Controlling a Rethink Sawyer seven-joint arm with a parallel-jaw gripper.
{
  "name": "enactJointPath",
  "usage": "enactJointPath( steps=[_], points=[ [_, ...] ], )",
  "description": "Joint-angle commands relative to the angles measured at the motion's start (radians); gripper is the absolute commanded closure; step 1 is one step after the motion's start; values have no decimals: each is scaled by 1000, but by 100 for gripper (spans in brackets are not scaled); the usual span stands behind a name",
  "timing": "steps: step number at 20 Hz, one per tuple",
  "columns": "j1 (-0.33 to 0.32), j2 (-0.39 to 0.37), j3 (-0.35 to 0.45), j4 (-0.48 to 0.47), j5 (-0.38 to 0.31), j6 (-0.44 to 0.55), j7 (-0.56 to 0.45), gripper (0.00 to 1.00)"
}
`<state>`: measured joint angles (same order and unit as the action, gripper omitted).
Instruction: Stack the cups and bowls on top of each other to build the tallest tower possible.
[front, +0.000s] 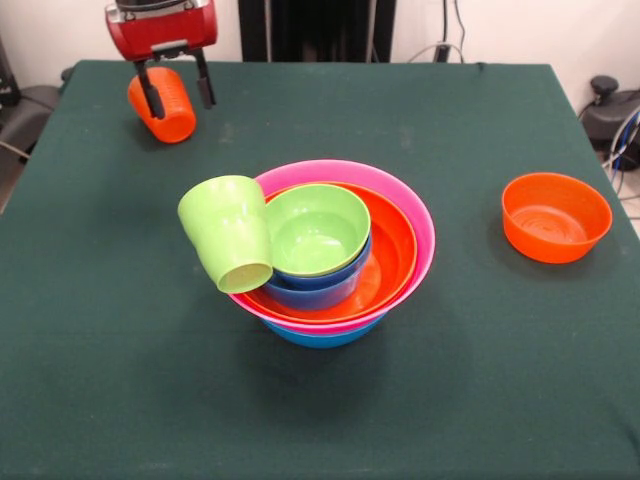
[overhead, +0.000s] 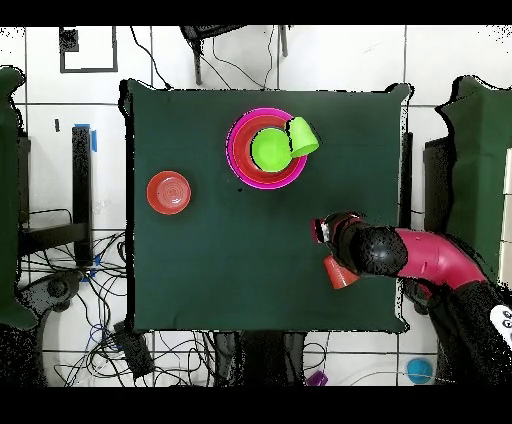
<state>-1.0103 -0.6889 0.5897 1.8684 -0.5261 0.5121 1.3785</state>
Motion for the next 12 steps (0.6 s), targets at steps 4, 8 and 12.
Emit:
enactJointPath(
  steps=[4,8,12],
  points=[
    [51,16,-6,-77,-49,135,-80,0],
    [62,26,0,-88,-28,120,-39,0],
    [57,29,4,-76,-23,121,-39,0]
  ],
)
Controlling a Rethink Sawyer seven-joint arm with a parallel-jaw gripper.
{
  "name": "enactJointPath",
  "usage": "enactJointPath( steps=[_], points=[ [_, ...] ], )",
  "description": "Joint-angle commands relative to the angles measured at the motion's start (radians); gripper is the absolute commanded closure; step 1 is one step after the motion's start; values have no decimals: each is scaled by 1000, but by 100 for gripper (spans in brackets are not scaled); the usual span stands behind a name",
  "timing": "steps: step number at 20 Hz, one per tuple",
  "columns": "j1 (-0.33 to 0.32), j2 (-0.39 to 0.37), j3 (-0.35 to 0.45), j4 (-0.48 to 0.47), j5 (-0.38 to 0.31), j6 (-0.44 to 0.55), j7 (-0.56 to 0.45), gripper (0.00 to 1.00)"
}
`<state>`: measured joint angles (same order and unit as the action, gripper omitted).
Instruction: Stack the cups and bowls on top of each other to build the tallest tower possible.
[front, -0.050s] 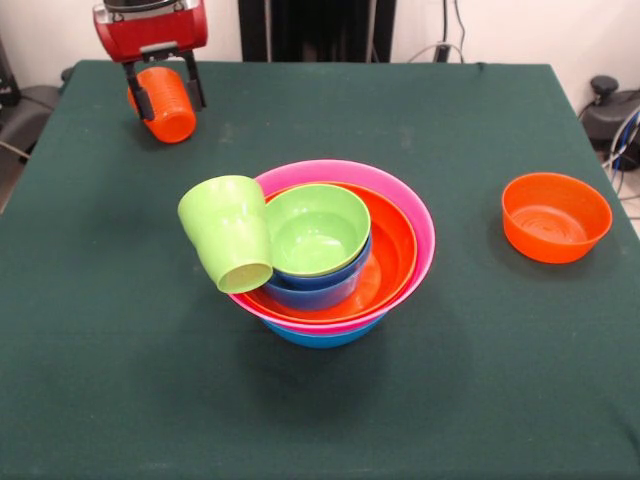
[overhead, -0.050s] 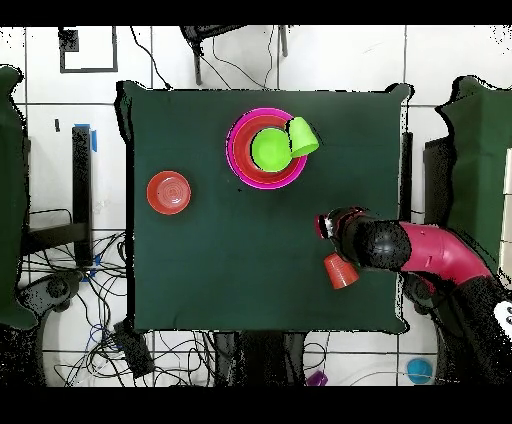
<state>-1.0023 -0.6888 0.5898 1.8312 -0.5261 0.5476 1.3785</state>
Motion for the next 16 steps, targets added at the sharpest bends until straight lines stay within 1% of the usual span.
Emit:
enactJointPath(
  steps=[1,4,5,6,8,10,12,16],
  points=[
    [47,22,1,-29,-22,80,-31,0],
    [41,-33,8,21,-6,81,-18,0],
    [33,-75,25,57,13,75,-10,0],
    [26,-99,40,77,31,70,-3,0],
    [-13,-166,113,143,89,26,9,0],
    [-43,-210,164,188,126,17,-3,0],
    [-53,-225,178,207,138,16,-5,0],
    [-43,-206,162,197,117,2,-5,0]
  ],
)
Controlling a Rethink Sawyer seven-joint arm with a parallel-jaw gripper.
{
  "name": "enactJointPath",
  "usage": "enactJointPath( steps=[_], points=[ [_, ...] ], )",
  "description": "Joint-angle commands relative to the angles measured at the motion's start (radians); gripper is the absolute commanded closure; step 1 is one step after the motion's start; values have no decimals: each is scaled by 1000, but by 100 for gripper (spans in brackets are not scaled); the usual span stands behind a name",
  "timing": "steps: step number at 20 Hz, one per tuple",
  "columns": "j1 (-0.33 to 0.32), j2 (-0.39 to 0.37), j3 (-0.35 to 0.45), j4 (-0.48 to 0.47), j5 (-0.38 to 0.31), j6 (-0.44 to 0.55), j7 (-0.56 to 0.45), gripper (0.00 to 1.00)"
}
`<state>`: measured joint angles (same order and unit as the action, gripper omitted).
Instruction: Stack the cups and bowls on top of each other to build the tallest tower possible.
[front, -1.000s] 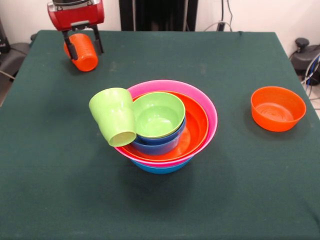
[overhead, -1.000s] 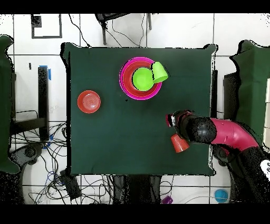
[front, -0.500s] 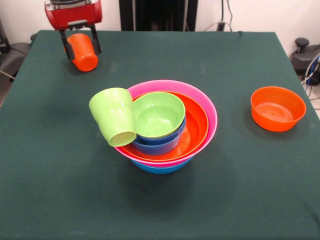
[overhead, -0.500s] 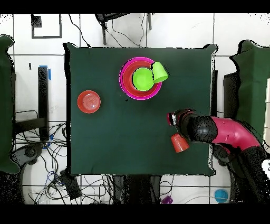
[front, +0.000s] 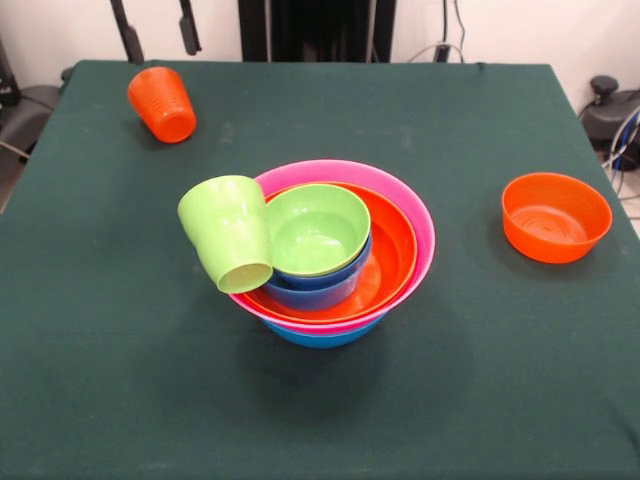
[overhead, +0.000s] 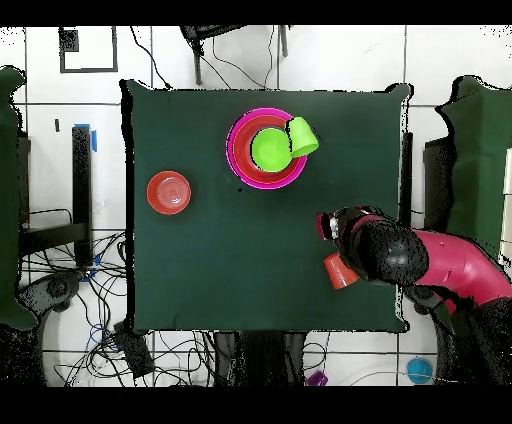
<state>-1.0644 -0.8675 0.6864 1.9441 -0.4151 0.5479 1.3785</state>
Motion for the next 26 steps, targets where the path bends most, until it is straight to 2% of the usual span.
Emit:
enactJointPath(
  steps=[1,14,22,26],
  points=[
    [22,-25,63,77,7,6,-5,0],
    [18,9,69,36,4,29,-19,0],
    [25,3,72,29,12,35,-11,0],
    [54,-33,77,78,47,-7,67,0]
  ],
)
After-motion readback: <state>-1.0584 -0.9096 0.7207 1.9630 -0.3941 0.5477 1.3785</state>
